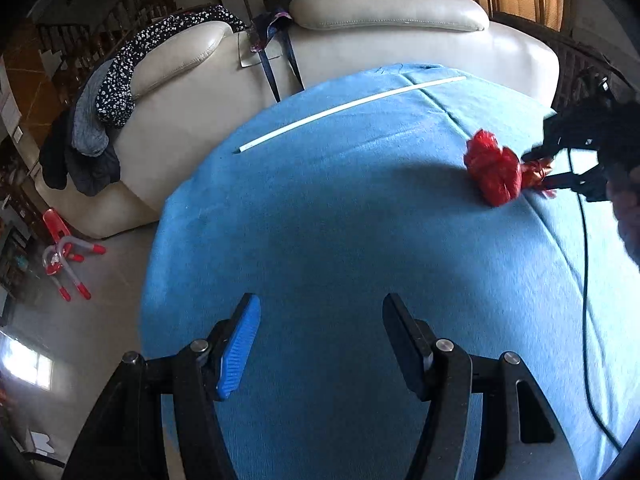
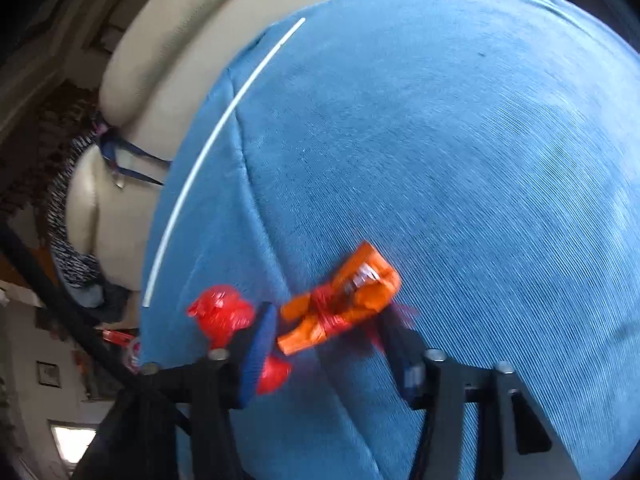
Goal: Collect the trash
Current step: 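Grasp the red plastic bag with the left tool while the right grasps the orange wrapper, then lift the red bag and orange wrapper and carry them toward the wastebasket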
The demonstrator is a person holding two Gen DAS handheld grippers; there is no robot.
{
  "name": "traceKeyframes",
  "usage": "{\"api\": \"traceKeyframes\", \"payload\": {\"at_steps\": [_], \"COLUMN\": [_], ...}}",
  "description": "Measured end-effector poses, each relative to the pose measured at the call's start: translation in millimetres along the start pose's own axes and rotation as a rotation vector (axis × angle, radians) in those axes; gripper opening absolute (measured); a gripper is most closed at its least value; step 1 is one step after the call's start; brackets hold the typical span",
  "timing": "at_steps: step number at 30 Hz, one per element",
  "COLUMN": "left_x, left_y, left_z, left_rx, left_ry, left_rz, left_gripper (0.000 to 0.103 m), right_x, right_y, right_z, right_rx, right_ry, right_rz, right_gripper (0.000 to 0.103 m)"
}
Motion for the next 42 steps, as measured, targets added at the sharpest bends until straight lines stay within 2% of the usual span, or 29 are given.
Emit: {"api": "traceKeyframes", "payload": {"at_steps": [4, 7, 10, 14, 16, 20, 23, 25, 26, 28, 33, 42], "left_x": [-4.1, -8.2, -18.2, -39.0, -48.7, -64.5, -82.6, -90.6, -93.2, -91.7, -64.4, 21.8], "left_y": [-23.8, -42.6, -61.5, -86.2, -94.4, -104.4, -101.3, -96.2, -95.0, -92.5, -88.1, -53.9], "left_z": [7.4, 22.2, 47.9, 93.6, 113.2, 144.4, 154.1, 152.0, 152.5, 150.1, 145.0, 135.6], "left_rx": [0.032, 0.046, 0.053, 0.062, 0.069, 0.054, 0.05, 0.075, 0.083, 0.088, 0.051, -0.012], "left_ry": [0.045, 0.1, 0.178, 0.286, 0.313, 0.303, 0.26, 0.285, 0.296, 0.293, 0.266, 0.226], "left_rz": [-0.001, -0.002, -0.017, -0.049, -0.069, -0.077, -0.111, -0.135, -0.142, -0.137, -0.08, 0.041], "left_gripper": [0.065, 0.065, 0.066, 0.067, 0.067, 0.067, 0.067, 0.067, 0.053, 0.05, 0.047, 0.047], "right_x": [-8.0, -0.7, 11.6, 38.6, 52.0, 77.5, 90.5, 90.6, 92.7, 99.5, 117.1, 164.4], "right_y": [-7.2, -4.7, 1.6, 14.3, 23.5, 40.5, 54.1, 59.3, 63.6, 75.3, 91.7, 134.6], "right_z": [-21.2, -28.3, -18.5, 1.5, 11.5, 28.1, 37.8, 41.1, 43.1, 45.9, 53.5, 66.4], "right_rx": [0.152, 0.256, 0.324, 0.36, 0.366, 0.371, 0.373, 0.372, 0.376, 0.383, 0.376, 0.365], "right_ry": [0.105, 0.152, 0.181, 0.144, 0.122, 0.07, 0.035, 0.023, 0.02, 0.02, -0.004, -0.017], "right_rz": [0.038, 0.08, 0.119, 0.159, 0.173, 0.202, 0.221, 0.225, 0.23, 0.237, 0.252, 0.299], "right_gripper": [0.028, 0.028, 0.028, 0.028, 0.028, 0.028, 0.028, 0.028, 0.028, 0.028, 0.027, 0.028]}}
Point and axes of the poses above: each gripper's, at about its wrist camera, not at the fingertips, and x roughly against the way its jaws point, z to its right, y to its underside, the point moved 3 cm from there along -x, roughly the way its jaws point, and after that the axes turned 5 degrees about x, right-handed, at the moved point
